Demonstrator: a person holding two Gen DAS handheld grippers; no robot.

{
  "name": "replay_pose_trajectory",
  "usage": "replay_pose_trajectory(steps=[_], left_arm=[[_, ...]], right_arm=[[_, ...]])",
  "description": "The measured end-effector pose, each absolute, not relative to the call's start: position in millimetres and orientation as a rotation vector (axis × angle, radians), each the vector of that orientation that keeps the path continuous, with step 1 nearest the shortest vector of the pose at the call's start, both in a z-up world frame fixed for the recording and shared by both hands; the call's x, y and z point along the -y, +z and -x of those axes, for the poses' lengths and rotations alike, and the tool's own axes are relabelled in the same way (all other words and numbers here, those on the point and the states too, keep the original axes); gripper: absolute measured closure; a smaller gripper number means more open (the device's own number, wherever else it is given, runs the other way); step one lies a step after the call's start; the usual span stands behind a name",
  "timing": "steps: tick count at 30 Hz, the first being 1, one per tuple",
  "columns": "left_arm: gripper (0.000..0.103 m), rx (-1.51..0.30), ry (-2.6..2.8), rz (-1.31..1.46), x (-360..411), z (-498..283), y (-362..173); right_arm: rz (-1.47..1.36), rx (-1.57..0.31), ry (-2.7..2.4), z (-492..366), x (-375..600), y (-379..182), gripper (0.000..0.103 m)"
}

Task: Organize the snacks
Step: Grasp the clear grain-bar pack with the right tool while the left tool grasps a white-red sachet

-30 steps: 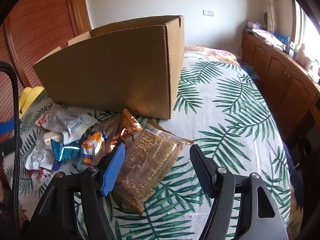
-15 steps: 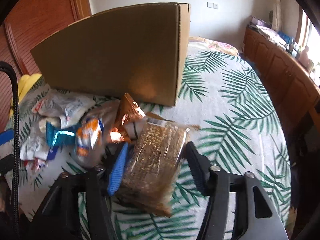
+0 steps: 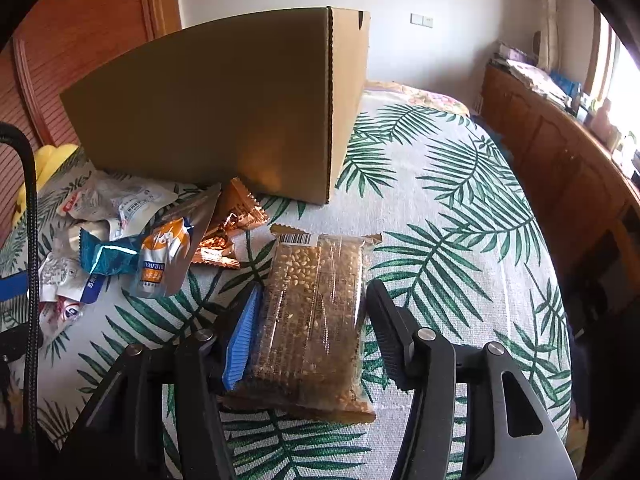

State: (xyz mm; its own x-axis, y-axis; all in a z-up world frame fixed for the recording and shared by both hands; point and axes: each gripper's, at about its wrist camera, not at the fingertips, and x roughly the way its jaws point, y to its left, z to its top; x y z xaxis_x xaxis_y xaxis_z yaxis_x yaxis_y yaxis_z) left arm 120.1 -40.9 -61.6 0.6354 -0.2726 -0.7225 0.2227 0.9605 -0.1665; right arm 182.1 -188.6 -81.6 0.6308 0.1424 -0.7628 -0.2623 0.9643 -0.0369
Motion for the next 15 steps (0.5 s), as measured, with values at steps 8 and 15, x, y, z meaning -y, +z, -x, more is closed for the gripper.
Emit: replay_pose_trajectory(steps=[8,15], left_arm=[[0.03,-0.866,-0.257,0.068,48.2,-133.7,-71.1],[0.029,-0.861,-0.252,0.009,61.8,-134.9,-76.9]], right_arm=[[0.15,-0.852,0.225,-178.3,187.0,-82.7,0.048],[0.147,-0.85,0.224,-178.8,188.9,-82.7,0.048]])
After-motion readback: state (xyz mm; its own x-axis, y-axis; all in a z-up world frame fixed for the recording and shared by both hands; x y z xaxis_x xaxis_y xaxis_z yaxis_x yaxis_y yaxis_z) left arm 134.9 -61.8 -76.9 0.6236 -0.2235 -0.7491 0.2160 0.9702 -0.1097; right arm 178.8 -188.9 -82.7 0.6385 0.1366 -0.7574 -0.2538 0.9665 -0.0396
